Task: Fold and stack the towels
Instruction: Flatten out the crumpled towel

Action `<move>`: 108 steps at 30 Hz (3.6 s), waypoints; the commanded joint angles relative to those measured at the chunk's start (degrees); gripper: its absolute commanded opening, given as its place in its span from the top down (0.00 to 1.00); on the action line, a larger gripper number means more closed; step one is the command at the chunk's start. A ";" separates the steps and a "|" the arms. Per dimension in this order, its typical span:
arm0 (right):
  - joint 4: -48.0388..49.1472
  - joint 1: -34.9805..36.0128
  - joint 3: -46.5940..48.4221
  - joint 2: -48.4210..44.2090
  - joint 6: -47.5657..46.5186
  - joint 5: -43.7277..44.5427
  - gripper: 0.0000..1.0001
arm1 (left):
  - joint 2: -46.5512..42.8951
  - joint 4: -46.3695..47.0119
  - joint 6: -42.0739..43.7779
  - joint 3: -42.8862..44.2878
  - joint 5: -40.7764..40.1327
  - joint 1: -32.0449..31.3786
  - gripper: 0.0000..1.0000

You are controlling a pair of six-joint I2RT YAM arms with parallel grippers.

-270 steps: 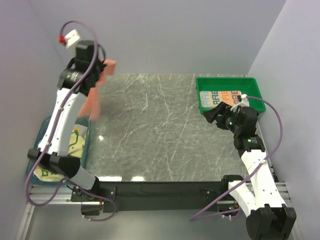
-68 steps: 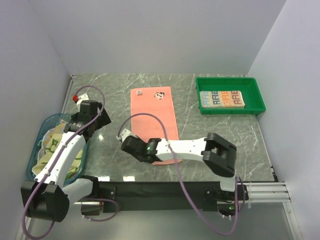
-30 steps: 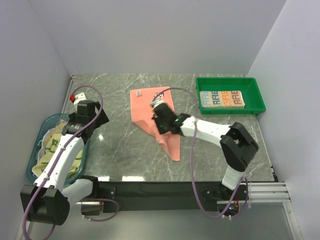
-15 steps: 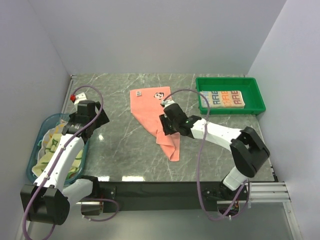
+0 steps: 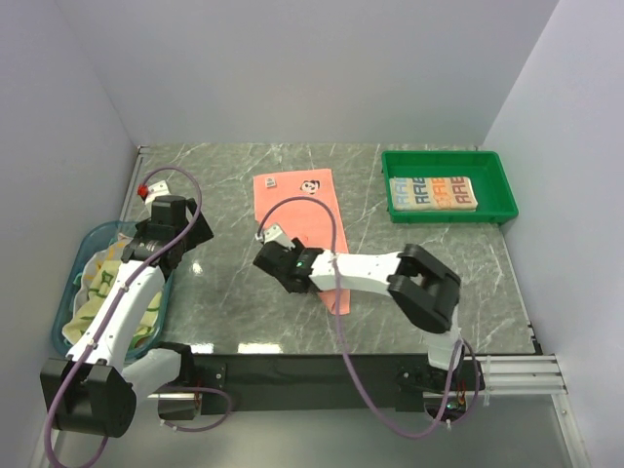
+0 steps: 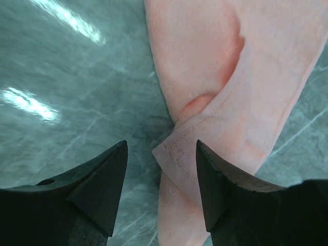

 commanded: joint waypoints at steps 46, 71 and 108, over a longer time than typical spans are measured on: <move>-10.10 2.23 5.75 3.01 5.62 15.23 0.98 | -0.44 1.56 0.86 -0.21 0.72 0.32 0.07; 3.10 8.65 -0.57 -13.60 5.62 -22.60 0.40 | -1.67 2.70 0.86 -0.92 5.46 0.32 0.06; 0.10 -8.06 -42.41 -32.24 26.71 -29.43 0.53 | 11.43 3.15 -31.83 -19.02 21.02 -41.33 0.34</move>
